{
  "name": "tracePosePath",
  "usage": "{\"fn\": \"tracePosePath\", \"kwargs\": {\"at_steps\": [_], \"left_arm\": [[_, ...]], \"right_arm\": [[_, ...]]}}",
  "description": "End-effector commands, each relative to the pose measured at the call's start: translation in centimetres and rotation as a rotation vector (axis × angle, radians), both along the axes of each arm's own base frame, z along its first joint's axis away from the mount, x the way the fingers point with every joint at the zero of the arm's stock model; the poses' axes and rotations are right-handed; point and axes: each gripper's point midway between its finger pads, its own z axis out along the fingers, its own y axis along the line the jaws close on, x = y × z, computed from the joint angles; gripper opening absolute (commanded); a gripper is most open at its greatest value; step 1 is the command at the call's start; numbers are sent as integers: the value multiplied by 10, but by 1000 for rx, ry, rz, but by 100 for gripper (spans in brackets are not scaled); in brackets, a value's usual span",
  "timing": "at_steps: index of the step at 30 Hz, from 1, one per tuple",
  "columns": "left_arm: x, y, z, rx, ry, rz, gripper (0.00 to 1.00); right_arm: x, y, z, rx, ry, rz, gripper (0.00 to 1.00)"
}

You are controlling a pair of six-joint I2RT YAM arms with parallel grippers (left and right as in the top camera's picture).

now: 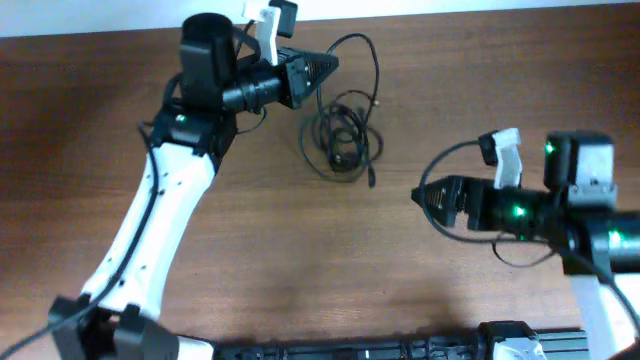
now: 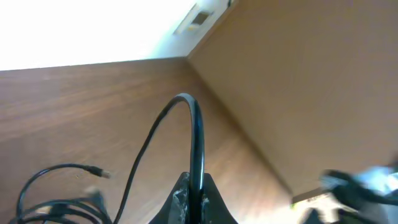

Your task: Untangle cables

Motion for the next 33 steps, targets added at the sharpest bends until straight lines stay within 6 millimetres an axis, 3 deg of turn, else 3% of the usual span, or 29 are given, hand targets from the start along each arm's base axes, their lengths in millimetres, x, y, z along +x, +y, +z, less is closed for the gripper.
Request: {"fn": "tracePosePath", "kwargs": {"at_steps": [1,3,6,9,13,18,20,24,30,33], "left_arm": [[-30,2,53,-126,17,-36,0],[-49,-2,87,-183,-90,-123,0],[-58,0,130,-269,-233,-147,0],[-65,7,176,-421,-301,-131,0],[-69,20,211,-565,-331,-84,0],[-78,55,267,-837,-441,20,0],[-81,63,277,-908,-439,32,0],[-78,64,274,-899,-419,38,0],[-44,81,259,-876,-338,172,0],[-54,109,288,-1016,-460,257,0]], "right_arm": [[14,10,-2,80,42,49,98],[23,10,-16,83,106,47,98],[32,14,-37,84,193,61,98],[37,33,-50,77,214,129,99],[56,59,-55,86,196,147,99],[75,82,-69,20,149,144,99],[89,74,-92,-97,186,18,99],[104,30,-128,-325,256,-243,94],[100,35,-127,-309,263,-207,94],[100,34,-128,-315,263,-211,95]]}}
